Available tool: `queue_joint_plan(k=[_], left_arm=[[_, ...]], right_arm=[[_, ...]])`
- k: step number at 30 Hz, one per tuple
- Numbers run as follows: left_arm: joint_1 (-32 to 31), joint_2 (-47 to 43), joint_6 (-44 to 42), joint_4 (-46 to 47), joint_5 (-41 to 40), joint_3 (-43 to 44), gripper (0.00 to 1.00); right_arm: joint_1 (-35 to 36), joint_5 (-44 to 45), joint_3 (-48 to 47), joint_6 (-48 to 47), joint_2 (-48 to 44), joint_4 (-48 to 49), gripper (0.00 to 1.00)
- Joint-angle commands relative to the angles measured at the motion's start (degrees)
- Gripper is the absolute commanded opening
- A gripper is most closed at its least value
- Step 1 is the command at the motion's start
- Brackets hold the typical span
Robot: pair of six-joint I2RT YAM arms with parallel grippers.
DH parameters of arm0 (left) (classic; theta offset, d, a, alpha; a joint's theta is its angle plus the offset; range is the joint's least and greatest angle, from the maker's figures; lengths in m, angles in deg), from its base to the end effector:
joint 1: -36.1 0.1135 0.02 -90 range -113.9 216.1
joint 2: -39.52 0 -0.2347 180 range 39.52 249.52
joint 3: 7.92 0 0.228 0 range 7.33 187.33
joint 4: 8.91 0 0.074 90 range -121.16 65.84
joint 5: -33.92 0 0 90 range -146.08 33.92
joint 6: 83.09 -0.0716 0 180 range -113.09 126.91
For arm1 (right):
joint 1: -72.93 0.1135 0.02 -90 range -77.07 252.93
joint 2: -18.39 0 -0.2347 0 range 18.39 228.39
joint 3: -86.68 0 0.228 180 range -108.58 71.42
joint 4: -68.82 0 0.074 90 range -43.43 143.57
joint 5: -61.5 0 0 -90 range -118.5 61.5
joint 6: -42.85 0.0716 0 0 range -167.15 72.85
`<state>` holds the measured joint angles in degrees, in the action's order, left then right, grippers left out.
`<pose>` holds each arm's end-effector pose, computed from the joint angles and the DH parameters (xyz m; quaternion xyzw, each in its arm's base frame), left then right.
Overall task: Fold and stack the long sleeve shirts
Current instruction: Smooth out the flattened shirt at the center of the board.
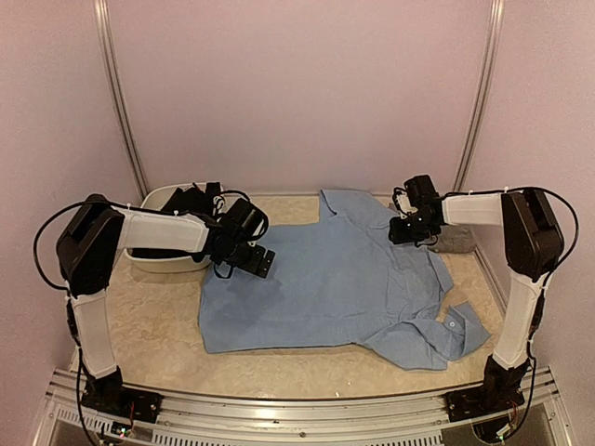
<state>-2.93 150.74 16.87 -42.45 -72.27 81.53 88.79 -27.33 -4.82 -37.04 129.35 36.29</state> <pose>0.3217 -0.2351 0.1303 0.1965 0.9253 -0.0001 0.3243 0.3934 0.1103 0.1420 -0.0441 0.9444 0.0638 0.3195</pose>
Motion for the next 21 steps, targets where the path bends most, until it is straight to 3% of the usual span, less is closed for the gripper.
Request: queue_joint_plan(k=[1,21], left_arm=[[1.49,4.14,-1.75,0.19,3.33,1.15,0.99],[2.37,1.44,-1.79,-0.57,0.27,-8.05,0.99]], right_arm=[[-1.01,1.09,-1.76,-0.41,3.83,2.68,0.43],[-6.30,10.77,-0.22,-0.82,6.20,-0.43,0.44]])
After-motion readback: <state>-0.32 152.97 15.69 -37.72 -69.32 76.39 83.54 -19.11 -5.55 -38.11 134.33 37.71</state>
